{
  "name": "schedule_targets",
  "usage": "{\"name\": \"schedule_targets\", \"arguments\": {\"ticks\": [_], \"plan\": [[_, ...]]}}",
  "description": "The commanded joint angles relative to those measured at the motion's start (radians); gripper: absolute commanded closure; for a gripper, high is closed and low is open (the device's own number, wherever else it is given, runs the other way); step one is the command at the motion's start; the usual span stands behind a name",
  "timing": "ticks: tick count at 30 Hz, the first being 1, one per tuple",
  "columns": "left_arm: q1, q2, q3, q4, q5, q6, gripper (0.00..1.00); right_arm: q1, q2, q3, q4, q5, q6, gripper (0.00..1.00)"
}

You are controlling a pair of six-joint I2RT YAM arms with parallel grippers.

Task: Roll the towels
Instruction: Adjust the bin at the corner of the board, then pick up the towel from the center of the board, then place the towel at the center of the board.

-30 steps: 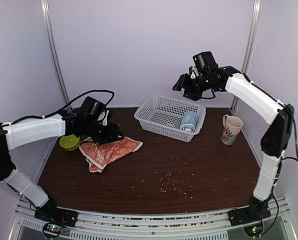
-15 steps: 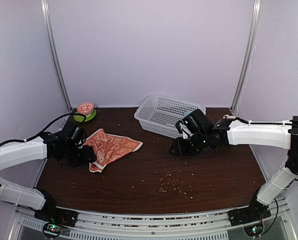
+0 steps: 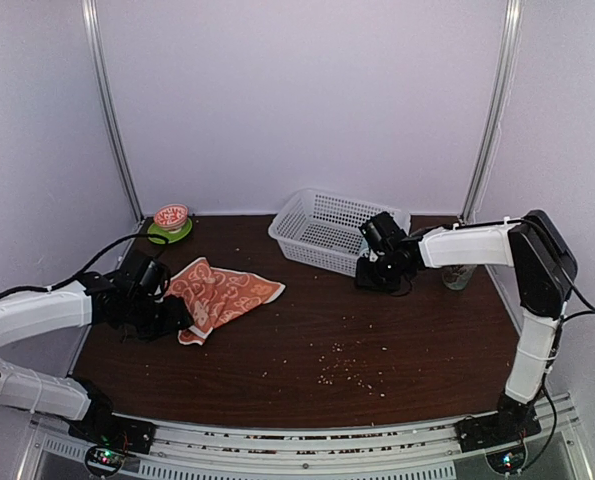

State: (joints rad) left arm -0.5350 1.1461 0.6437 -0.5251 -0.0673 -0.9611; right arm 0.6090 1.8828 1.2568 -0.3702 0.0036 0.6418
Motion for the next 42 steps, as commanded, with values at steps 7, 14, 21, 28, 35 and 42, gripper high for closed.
{"name": "schedule_targets", "arguments": {"ticks": [7,14,21,28,35,42], "plan": [[0.090,0.023,-0.042,0.123,0.117,-0.004,0.33,-0.115,0.114,0.154,0.010,0.067,0.004,0.50],[0.103,0.174,0.019,0.218,0.198,-0.001,0.39,-0.034,0.015,0.075,0.015,-0.149,-0.063,0.45],[0.082,0.333,0.083,0.308,0.249,0.002,0.87,0.104,-0.283,-0.135,0.016,-0.160,-0.050,0.45],[-0.205,0.214,0.297,0.260,0.193,0.124,1.00,0.126,-0.585,-0.250,-0.033,-0.063,-0.104,0.44],[-0.369,0.214,0.417,0.217,0.171,0.091,0.93,0.126,-0.718,-0.342,-0.021,0.006,-0.109,0.43],[-0.294,0.073,0.151,0.108,0.051,-0.013,0.37,0.156,-0.681,-0.435,0.047,-0.111,-0.052,0.43]]}}
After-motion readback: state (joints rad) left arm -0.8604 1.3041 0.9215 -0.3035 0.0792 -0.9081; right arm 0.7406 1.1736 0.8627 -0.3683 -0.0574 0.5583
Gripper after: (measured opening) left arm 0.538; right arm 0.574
